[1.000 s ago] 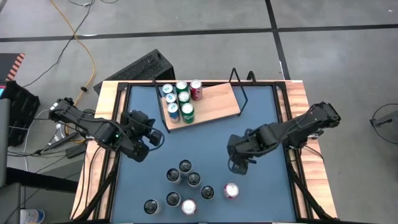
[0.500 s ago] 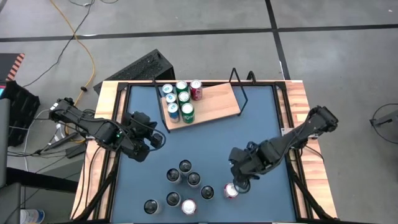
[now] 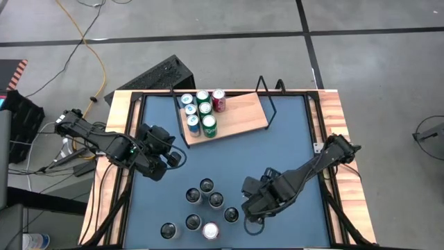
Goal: Place canned beverage on shelf
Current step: Put the top red soda can on the shelf aligned with the other red soda can
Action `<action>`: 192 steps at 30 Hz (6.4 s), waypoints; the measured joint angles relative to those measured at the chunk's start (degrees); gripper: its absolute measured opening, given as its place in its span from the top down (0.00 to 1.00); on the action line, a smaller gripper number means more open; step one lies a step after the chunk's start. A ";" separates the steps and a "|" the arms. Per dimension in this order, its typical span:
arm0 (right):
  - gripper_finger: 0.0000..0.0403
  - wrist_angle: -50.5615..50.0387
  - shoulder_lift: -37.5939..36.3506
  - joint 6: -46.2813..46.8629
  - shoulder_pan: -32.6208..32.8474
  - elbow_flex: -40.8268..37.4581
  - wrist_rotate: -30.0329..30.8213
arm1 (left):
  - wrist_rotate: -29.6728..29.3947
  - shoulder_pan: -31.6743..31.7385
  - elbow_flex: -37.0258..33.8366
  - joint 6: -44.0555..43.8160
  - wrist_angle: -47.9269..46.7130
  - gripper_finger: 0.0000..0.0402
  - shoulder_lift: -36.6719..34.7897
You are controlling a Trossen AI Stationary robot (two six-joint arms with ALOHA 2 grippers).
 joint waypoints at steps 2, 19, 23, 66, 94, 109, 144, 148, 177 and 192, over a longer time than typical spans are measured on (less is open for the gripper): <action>0.29 -0.01 1.12 1.57 0.25 0.85 -1.14 | 0.02 0.00 0.00 1.42 0.02 1.00 0.00; 0.24 3.25 1.83 4.23 0.36 0.92 -9.48 | -2.85 0.00 0.02 2.87 0.28 1.00 2.76; 0.11 2.74 2.07 6.10 0.20 0.90 -9.13 | -0.82 0.00 0.02 3.44 0.71 1.00 5.11; 0.05 15.17 4.90 31.38 2.40 -9.84 -8.85 | 7.67 1.31 0.07 17.25 6.08 1.00 6.82; 0.34 3.62 4.45 6.62 -5.44 -10.75 -7.52 | 12.71 0.87 2.45 21.89 6.22 1.00 6.82; 0.34 -3.71 4.25 -41.38 -22.85 0.82 2.05 | 18.25 0.70 6.08 31.51 8.77 1.00 6.01; 0.34 13.81 3.78 -91.93 -52.94 1.60 -7.16 | 13.59 18.33 6.08 30.24 21.06 1.00 0.15; 0.34 12.64 6.15 -89.36 -52.78 1.57 -7.41 | 13.57 18.38 6.08 30.15 21.52 1.00 0.17; 0.29 17.21 6.76 -94.49 -51.16 1.57 -8.33 | 12.44 18.38 6.05 29.67 21.64 1.00 0.20; 0.19 23.32 6.61 -95.33 -51.12 1.73 -5.94 | 12.08 18.38 6.03 29.21 21.62 1.00 0.20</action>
